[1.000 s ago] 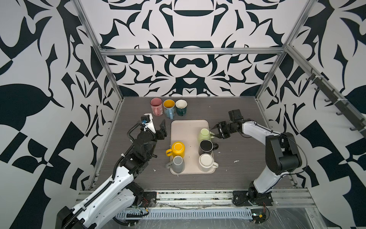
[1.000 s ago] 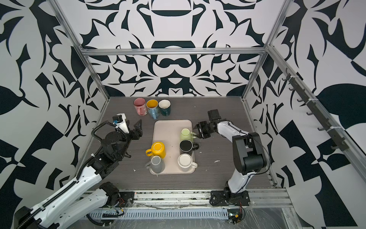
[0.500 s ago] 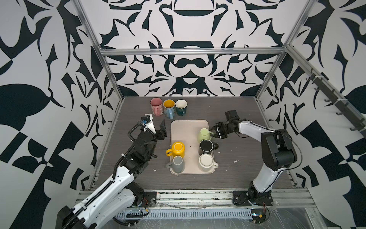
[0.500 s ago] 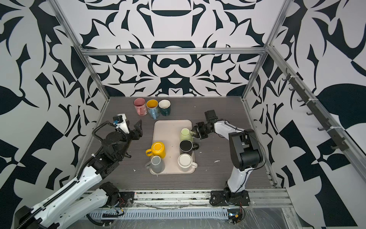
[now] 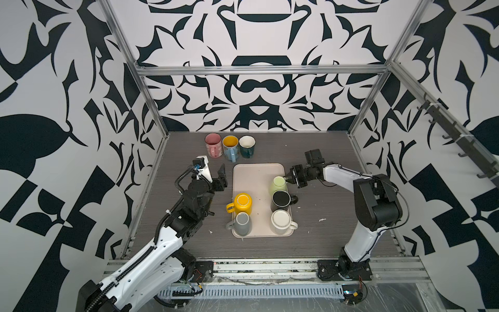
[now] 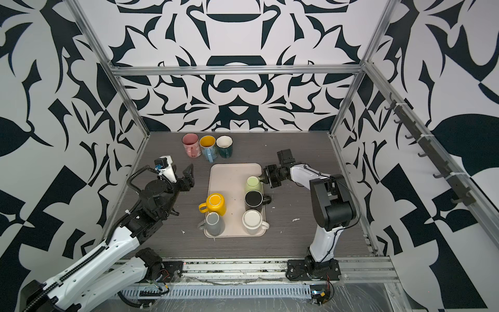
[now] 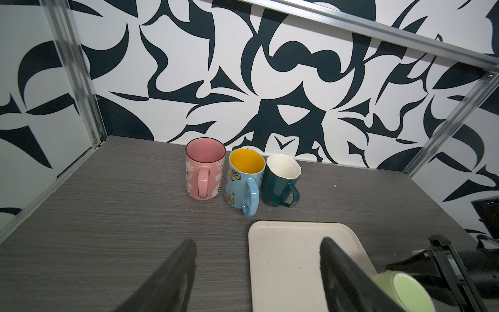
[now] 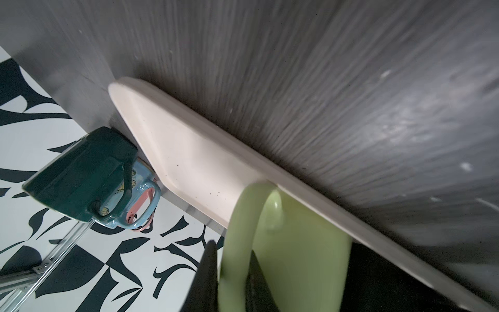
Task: Turn the mug right side up
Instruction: 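Grasp the upside-down light green mug's handle with the right gripper, then lift the light green mug and rotate it with the right gripper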
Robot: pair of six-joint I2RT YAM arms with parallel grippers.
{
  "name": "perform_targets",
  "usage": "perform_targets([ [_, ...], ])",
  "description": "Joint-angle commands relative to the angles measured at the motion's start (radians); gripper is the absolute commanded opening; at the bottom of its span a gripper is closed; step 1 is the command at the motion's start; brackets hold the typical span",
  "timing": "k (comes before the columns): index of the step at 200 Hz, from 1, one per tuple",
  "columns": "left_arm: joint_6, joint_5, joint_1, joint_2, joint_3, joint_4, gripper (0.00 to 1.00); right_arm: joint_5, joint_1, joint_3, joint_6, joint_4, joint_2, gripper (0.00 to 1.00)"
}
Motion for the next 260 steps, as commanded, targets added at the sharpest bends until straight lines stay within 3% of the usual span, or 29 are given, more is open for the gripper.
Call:
perform_targets([
  [1,0.003,-0.016,0.005,-0.01,0.0,0.016,0.75,-0.005,0.008,0.013,0.019,0.058,-0.006,0.1],
  [58,0.003,-0.016,0.005,-0.009,0.006,0.015,0.75,-0.009,0.013,0.011,0.072,0.186,0.016,0.0],
  [113,0.003,-0.004,0.005,0.009,0.021,0.014,0.75,-0.021,0.022,0.027,0.1,0.364,0.027,0.0],
  [260,-0.005,0.035,0.004,0.073,0.064,0.014,0.75,0.095,0.12,0.104,-0.284,0.386,-0.042,0.0],
])
